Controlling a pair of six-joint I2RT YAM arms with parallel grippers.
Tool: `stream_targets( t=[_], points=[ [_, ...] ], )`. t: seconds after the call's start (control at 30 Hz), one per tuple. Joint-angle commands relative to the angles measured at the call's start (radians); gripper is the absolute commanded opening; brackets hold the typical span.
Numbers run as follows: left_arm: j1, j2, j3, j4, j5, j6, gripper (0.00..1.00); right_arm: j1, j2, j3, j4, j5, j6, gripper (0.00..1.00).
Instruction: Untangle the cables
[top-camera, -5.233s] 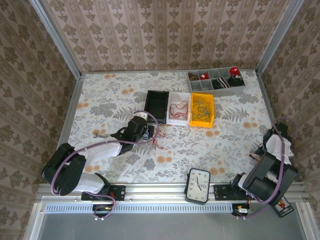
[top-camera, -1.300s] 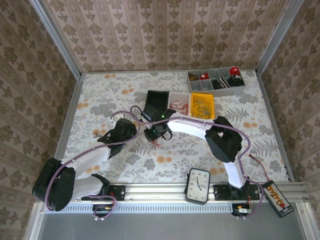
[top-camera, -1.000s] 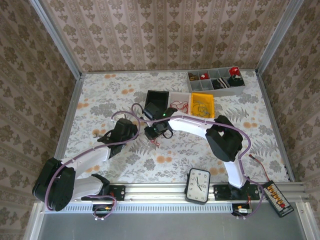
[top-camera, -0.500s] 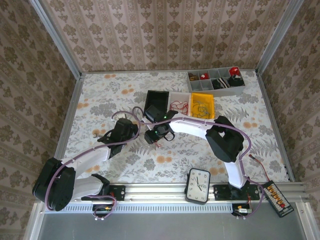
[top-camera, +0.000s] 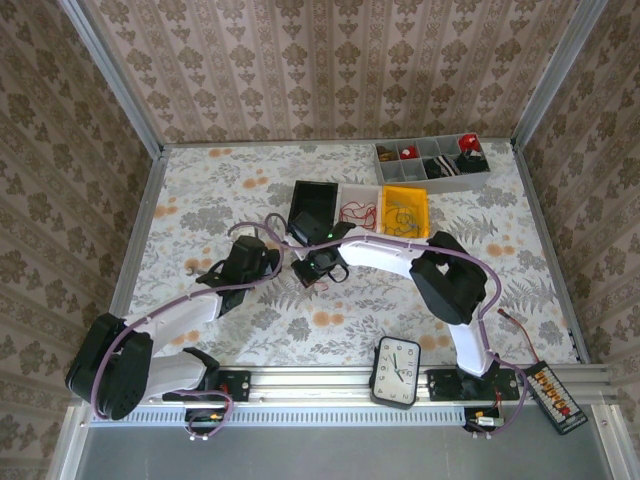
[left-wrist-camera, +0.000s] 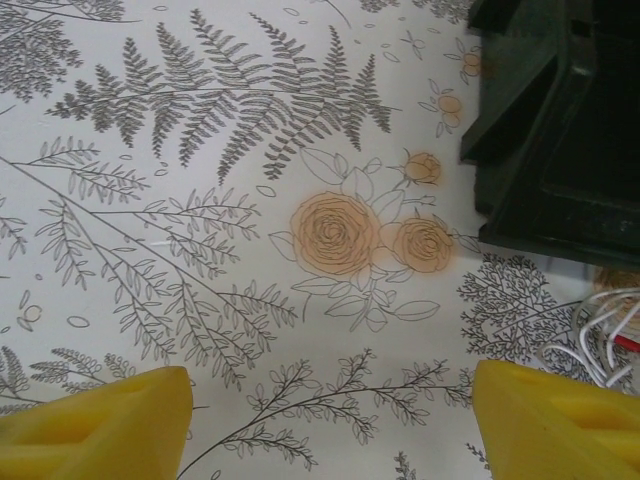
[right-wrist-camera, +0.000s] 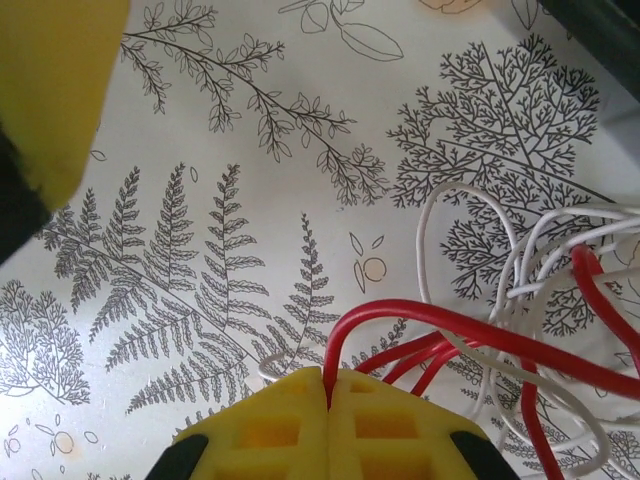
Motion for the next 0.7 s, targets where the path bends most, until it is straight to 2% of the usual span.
stream_targets(
  t=[0.0, 0.13, 0.4, 0.53, 0.67],
  points=[
    [-0.005, 0.013, -0.003, 0.047, 0.054, 0.055, 0.74, -0.022, -0.075, -0.062, 0.026, -0.021, -0.010, 0.00],
    [-0.014, 0.029, 0.006, 0.050, 0.066, 0.072, 0.74, -0.050, -0.137, -0.125, 0.047, -0.061, -0.005, 0.00],
    [-0.034, 0.061, 0.021, 0.064, 0.072, 0.100, 0.74, -0.107, -0.243, -0.228, 0.032, -0.030, 0.003, 0.00],
    [-0.048, 0.094, 0.043, 0.066, 0.072, 0.124, 0.74, -0.124, -0.260, -0.255, 0.047, -0.050, 0.032, 0.20],
    [-0.066, 0.121, 0.067, 0.068, 0.069, 0.142, 0.74, -0.125, -0.243, -0.241, 0.050, -0.068, 0.054, 0.28]
  ],
)
